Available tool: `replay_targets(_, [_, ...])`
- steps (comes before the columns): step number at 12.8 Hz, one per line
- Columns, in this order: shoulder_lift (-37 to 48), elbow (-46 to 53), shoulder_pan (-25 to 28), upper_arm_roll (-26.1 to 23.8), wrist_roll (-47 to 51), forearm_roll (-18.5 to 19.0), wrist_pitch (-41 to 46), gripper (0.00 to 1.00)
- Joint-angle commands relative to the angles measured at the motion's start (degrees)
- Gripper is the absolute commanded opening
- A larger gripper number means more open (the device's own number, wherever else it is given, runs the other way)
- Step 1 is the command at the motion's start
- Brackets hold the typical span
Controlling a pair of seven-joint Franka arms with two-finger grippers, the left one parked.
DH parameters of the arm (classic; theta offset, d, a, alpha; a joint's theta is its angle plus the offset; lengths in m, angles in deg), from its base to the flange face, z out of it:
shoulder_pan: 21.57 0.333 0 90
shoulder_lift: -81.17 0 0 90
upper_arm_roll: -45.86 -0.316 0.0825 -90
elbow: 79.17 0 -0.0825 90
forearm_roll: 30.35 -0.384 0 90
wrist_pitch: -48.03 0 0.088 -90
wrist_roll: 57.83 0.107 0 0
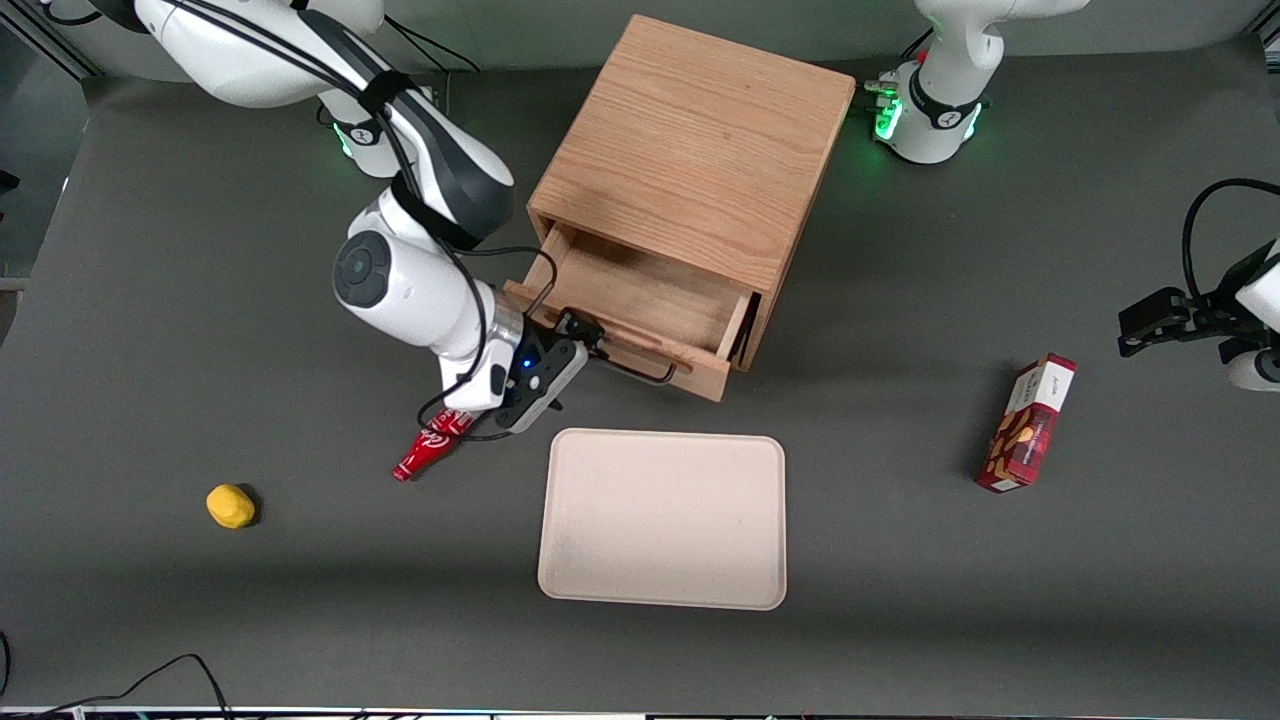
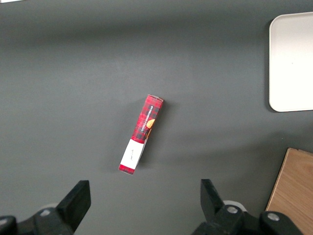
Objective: Open upper drawer
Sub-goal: 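Pull the upper drawer outward by its handle with the right gripper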
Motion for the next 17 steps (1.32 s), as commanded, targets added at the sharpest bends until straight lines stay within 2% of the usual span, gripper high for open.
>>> replay_targets(1, [-2.47, 3.97, -0.08, 1.55, -3.00, 1.35, 0.06, 1.00])
replay_targets(6, [-3.88, 7.14, -0.44, 4.63, -5.90, 1.35, 0.50, 1.00])
replay_targets(12, [-4.85, 11.18, -1.23, 5.86, -7.40, 1.18, 3.57, 1.00])
replay_targets(14, [-4.76, 11.62, -1.23, 5.69, -6.18, -0.13, 5.23, 1.00])
replay_targets(17, [-1.00, 16.08, -1.14, 5.51, 8.18, -8.03, 14.69, 1.00])
